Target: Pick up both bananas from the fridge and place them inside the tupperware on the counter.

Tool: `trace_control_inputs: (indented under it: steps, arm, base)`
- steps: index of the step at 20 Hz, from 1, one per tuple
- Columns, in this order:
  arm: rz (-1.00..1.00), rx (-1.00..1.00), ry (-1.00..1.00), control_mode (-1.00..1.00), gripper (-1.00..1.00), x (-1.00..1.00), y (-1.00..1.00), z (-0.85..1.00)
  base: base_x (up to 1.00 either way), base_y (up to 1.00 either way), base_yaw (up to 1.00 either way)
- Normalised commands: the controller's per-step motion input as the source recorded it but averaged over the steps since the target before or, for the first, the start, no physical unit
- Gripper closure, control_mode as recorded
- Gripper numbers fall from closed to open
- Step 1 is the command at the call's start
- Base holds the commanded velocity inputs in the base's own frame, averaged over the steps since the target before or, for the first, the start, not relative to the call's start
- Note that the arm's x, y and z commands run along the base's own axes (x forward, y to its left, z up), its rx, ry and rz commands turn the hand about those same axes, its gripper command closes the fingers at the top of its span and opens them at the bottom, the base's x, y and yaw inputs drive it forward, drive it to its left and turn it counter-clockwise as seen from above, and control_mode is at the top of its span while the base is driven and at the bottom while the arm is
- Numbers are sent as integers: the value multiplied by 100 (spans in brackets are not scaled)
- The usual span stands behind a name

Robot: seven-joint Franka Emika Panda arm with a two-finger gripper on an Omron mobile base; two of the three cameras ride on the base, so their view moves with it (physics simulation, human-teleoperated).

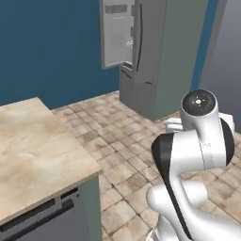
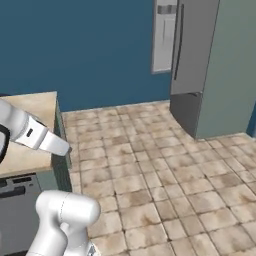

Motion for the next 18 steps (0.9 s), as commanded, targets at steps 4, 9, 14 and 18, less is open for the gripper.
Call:
trace_control_inputs:
  steps: [4, 9, 14, 18]
  arm:
    - [0, 0, 0, 100, -100, 0, 0, 0]
    - [0, 0, 0, 100, -100, 0, 0, 0]
    - [0, 0, 0, 100, -100, 0, 0, 0]
    - [0, 0, 0, 100, -100, 0, 0, 0]
  base:
    - [98, -70, 45]
    - [94, -68, 46]
    - [93, -63, 43]
    - [75, -58, 9]
